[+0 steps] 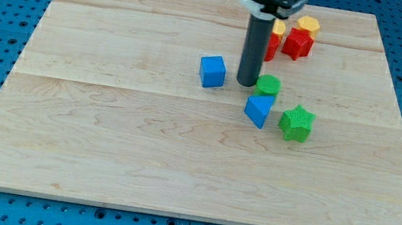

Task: Place the blue cube towards the top left side of the blue triangle

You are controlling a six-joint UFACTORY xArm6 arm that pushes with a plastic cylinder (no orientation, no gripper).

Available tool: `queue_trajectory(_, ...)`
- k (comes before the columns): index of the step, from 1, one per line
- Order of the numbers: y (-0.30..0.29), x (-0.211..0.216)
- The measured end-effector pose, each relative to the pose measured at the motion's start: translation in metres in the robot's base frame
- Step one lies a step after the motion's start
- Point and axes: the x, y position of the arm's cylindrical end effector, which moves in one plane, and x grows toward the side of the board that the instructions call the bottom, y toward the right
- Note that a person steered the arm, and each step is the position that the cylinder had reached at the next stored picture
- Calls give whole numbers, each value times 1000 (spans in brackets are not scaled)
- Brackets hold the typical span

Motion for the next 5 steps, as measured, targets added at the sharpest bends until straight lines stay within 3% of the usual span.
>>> queue_trajectory(1,10,0)
queue_trajectory(3,-55,-41)
queue_trajectory(5,-99,-31)
